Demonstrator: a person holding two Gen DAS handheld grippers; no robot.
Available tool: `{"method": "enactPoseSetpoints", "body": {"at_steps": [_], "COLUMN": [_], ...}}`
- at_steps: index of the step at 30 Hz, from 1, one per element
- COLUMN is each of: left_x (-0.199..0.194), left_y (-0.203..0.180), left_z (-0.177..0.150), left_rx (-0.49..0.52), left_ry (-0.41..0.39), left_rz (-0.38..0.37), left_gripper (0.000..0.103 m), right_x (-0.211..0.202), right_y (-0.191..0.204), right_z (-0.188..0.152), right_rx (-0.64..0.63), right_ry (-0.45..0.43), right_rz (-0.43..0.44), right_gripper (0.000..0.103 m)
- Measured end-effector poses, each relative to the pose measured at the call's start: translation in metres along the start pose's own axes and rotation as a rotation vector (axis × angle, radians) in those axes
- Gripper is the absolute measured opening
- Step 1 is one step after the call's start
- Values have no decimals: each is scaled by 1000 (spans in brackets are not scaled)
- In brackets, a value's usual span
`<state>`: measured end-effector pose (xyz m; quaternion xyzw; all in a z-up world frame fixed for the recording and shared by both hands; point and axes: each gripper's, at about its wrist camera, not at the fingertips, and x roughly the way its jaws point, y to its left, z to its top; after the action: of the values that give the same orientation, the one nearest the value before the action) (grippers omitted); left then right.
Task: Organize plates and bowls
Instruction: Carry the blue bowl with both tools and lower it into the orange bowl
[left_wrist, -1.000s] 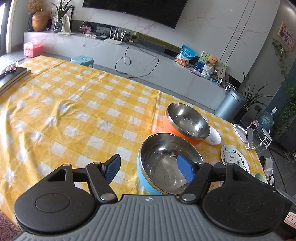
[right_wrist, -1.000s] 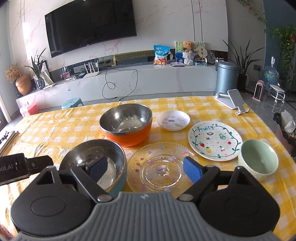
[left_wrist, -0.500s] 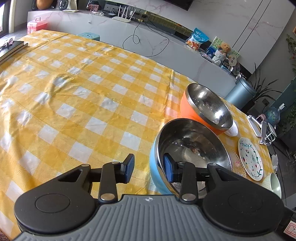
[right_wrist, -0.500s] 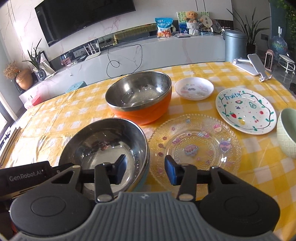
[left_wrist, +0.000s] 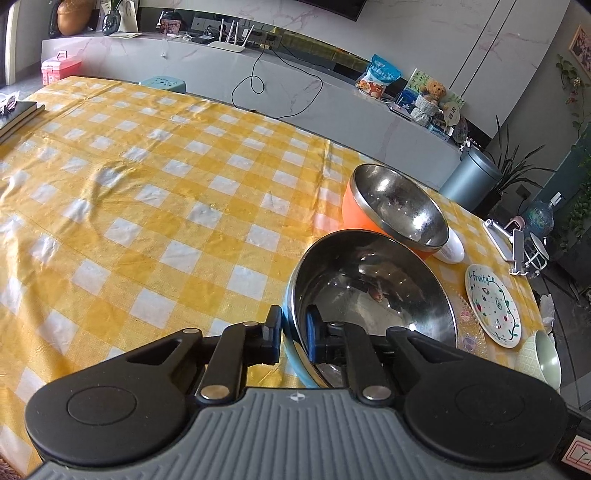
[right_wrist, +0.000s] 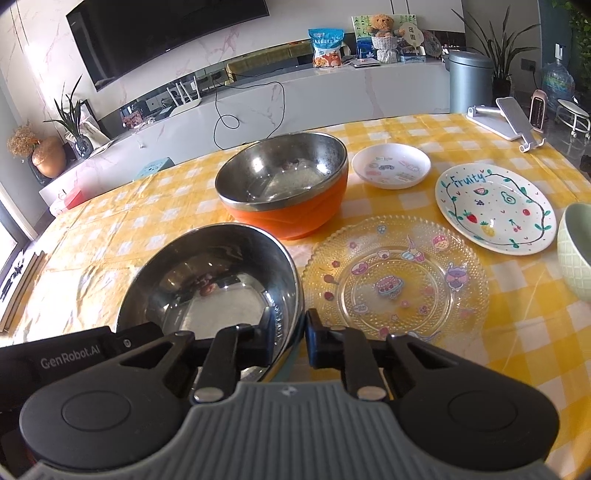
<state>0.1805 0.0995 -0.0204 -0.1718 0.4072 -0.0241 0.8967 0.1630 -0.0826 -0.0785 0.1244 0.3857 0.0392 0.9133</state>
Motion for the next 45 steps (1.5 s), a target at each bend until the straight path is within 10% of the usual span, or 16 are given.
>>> {"method": "enactPoseSetpoints", "body": {"at_steps": [23, 45], "left_x": [-99, -79], "left_y": [-16, 11], "left_z": [-56, -82], "left_rx": [27, -12], "left_ry": [18, 111], "left_rz": [-15, -33], "left_gripper": [14, 14], "right_x": [-109, -87], "right_y": [-22, -27], "right_z": [-54, -77], "right_rx": [74, 88], "right_ry": [40, 145], "right_rz": [52, 36], "right_gripper": [11, 10]}}
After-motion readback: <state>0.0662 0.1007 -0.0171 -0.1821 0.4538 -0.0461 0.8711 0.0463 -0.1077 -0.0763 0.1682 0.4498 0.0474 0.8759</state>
